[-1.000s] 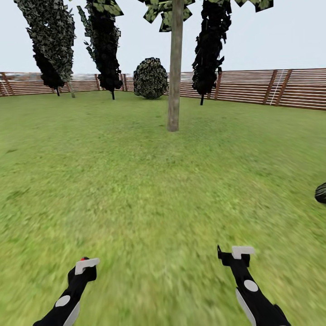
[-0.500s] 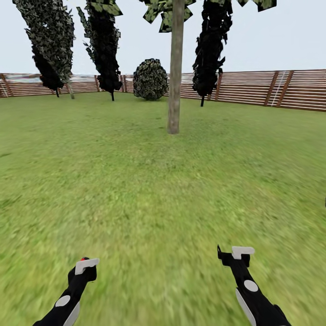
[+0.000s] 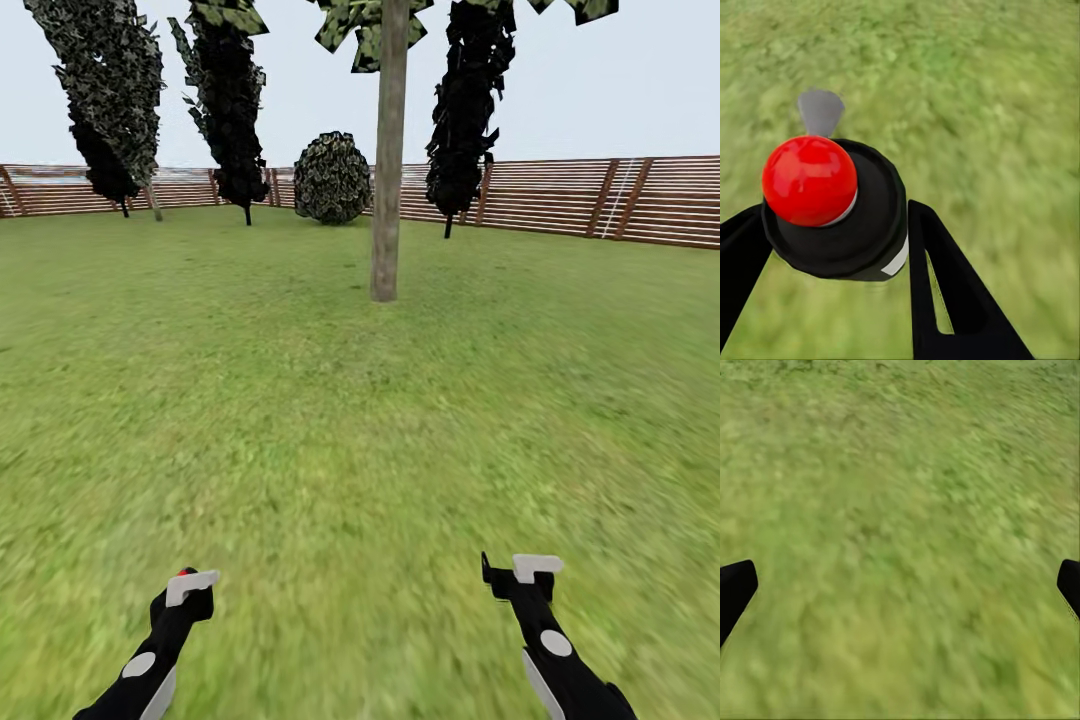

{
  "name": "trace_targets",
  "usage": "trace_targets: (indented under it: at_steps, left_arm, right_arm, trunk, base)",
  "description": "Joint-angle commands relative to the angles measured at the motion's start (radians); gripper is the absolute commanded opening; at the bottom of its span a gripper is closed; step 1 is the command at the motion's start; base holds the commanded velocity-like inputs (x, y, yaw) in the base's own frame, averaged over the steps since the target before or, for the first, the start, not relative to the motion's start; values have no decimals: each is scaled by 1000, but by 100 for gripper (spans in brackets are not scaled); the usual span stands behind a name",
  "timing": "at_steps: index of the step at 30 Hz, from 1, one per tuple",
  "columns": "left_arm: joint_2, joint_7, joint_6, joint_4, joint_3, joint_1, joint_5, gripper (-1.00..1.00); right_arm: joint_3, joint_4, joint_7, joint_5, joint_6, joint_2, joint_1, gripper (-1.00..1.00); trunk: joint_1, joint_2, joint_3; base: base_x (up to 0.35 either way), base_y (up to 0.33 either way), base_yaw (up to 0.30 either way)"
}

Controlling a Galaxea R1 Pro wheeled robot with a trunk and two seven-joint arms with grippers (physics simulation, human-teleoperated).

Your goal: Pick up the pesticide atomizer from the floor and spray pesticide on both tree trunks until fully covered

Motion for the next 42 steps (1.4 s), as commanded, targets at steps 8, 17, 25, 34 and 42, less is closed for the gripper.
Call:
trace_targets:
  at_steps: [8, 17, 25, 34, 42]
  left_arm:
    - [0, 0, 0, 0, -1, 0, 0, -100]
    - [1, -2, 0, 0, 0, 0, 0, -100]
    - [2, -3, 0, 0, 1, 0, -1, -100]
    - [-1, -6, -2, 2, -2, 0, -1, -100]
    - [0, -6, -2, 1, 0, 0, 0, -100]
  right_arm:
    - [1, 110, 2, -1, -187, 2, 0, 100]
    - [-2, 190, -2, -9, -210, 8, 0, 100]
    - [-3, 227, -2, -11, -237, 8, 0, 100]
    - [-2, 233, -2, -10, -245, 9, 0, 100]
    - [-2, 233, -2, -10, -245, 10, 0, 100]
  trunk:
    - [0, 0, 0]
    - [0, 0, 0]
    - [0, 0, 0]
    - [0, 0, 0]
    - [0, 0, 0]
  base:
    - [338, 0, 0]
    - [338, 0, 0]
    - [338, 0, 0]
    - [338, 0, 0]
    - [338, 0, 0]
